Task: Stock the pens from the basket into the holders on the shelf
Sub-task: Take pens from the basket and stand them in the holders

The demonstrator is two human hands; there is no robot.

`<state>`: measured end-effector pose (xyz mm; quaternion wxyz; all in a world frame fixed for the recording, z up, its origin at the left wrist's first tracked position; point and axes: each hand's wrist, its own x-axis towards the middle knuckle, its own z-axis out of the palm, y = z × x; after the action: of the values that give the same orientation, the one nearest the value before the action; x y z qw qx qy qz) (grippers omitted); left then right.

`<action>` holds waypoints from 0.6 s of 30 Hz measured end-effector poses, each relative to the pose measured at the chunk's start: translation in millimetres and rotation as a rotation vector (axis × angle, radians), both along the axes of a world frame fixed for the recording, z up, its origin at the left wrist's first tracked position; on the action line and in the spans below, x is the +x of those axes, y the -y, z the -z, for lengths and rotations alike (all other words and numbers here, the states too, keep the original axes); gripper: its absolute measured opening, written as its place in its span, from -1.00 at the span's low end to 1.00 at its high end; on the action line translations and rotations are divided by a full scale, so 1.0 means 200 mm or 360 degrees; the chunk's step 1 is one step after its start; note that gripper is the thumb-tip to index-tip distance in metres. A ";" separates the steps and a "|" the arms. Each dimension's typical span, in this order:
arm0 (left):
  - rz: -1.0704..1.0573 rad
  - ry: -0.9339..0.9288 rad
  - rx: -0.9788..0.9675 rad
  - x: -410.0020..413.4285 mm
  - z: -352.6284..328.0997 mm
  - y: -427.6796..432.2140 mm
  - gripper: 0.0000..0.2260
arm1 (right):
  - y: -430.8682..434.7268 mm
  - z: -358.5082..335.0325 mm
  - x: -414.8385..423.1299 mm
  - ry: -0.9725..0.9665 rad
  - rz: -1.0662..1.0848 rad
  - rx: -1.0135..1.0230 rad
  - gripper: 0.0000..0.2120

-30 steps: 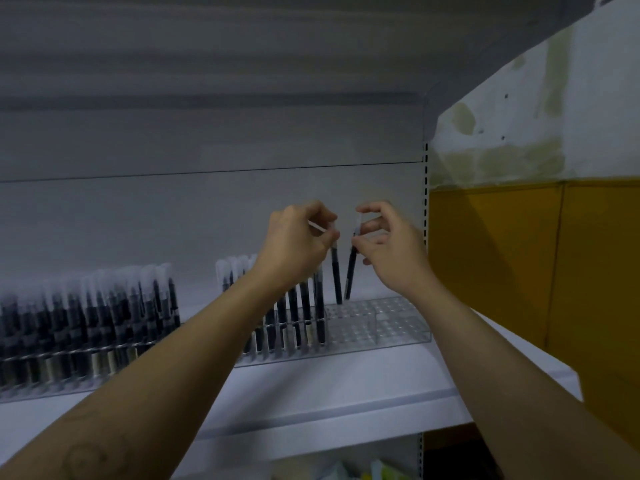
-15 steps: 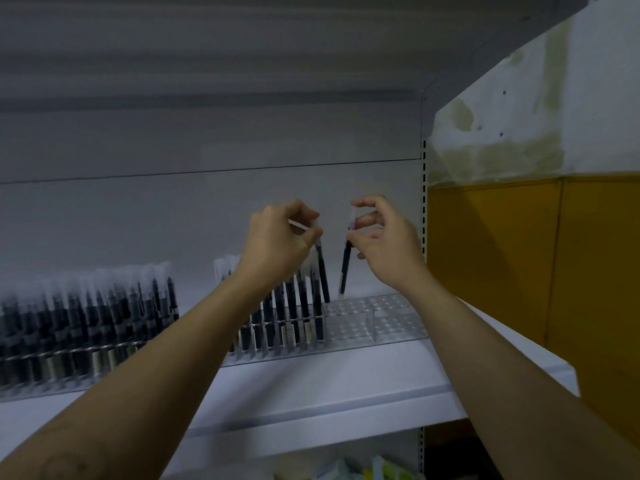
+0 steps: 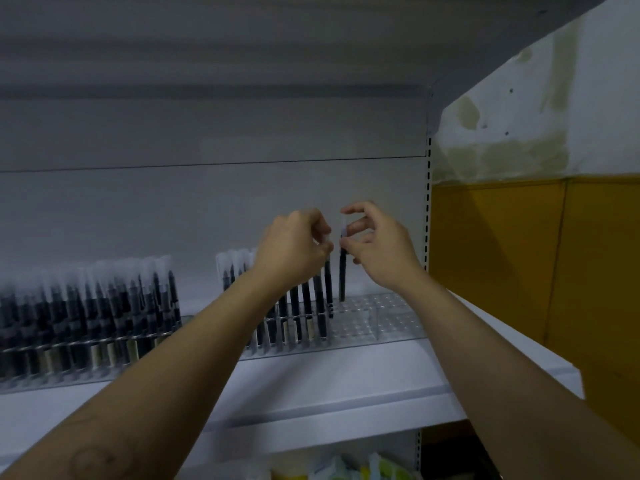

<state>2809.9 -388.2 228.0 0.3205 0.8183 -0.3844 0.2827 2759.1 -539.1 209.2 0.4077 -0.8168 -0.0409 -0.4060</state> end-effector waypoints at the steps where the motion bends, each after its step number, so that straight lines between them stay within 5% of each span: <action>1: -0.0031 0.0004 0.0026 0.00 -0.01 0.00 -0.92 | -0.01 0.01 0.01 -0.0060 -0.0013 -0.0035 -0.64; 18: -0.0244 -0.0290 0.0275 -0.01 -0.06 0.05 -0.95 | 0.02 0.11 0.01 -0.0259 0.0065 -0.0352 -0.55</action>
<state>2807.2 -397.5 240.3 0.2599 0.8921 -0.3131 0.1966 2760.7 -543.8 188.1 0.3088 -0.8877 -0.0356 -0.3398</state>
